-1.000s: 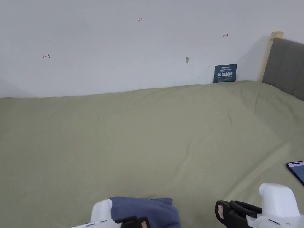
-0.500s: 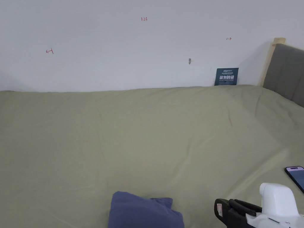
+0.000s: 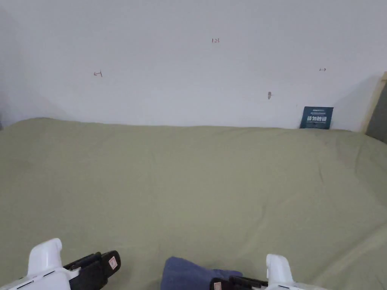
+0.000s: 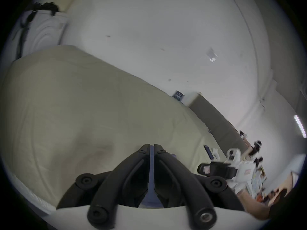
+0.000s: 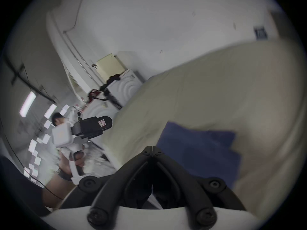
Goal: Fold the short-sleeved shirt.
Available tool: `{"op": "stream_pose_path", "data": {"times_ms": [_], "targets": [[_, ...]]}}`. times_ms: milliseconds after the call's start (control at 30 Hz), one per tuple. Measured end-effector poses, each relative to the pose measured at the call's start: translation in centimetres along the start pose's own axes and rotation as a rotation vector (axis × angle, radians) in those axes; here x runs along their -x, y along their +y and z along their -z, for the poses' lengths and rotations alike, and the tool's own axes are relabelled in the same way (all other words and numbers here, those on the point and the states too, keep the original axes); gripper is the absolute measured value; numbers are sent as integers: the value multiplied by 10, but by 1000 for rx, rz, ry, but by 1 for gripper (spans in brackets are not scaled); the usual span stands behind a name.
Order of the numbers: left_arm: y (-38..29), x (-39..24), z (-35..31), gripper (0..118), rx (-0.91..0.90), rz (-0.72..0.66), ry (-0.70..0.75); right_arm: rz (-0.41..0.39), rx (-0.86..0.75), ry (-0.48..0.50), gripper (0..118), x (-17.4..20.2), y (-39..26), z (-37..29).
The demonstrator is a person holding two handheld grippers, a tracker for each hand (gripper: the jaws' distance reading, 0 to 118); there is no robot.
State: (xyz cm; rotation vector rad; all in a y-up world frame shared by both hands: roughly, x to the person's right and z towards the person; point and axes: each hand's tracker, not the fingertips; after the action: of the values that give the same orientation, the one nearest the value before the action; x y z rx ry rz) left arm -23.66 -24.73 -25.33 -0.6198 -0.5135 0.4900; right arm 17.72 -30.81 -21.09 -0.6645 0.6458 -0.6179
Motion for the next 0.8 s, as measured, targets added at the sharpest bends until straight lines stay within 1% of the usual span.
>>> {"op": "stream_pose_path", "data": {"times_ms": [33,100,200,233,300,367,400,433,467,500,533,567,600,633,667,733,800], "targets": [[-1,9,-1,5,10,-37,17,39,22,55,1,-15,-3,13],[-9,21,1,5,45,-82,31,150,85,122,1,-40,-10,34],[-26,30,9,5,129,-102,59,284,124,139,1,-69,-20,45],[-32,32,12,5,168,-106,49,350,126,111,0,-83,-24,43],[-42,38,22,5,233,-117,21,515,114,94,0,-106,-30,33],[-50,41,33,6,287,-148,3,542,76,67,0,-121,-33,19],[-53,43,39,10,290,-168,1,557,69,46,0,-123,-33,15],[-56,46,46,26,301,-199,-30,540,83,63,0,-121,-32,12],[-60,50,55,46,319,-238,-69,537,84,64,0,-118,-32,12],[-62,53,63,71,320,-280,-73,526,89,55,0,-115,-31,14],[-66,49,70,89,327,-307,-97,517,99,47,0,-113,-30,16],[-69,50,80,89,352,-335,-144,518,99,48,0,-113,-29,16],[-73,48,89,94,367,-358,-177,517,100,47,0,-113,-29,15],[-77,47,98,103,389,-376,-217,516,102,46,0,-112,-28,15],[-80,39,103,105,425,-400,-257,512,101,43,0,-111,-28,14],[-93,34,120,105,494,-451,-277,494,107,36,0,-115,-26,15],[-100,35,127,105,450,-449,-371,492,111,32,1,-115,-25,15]]}}
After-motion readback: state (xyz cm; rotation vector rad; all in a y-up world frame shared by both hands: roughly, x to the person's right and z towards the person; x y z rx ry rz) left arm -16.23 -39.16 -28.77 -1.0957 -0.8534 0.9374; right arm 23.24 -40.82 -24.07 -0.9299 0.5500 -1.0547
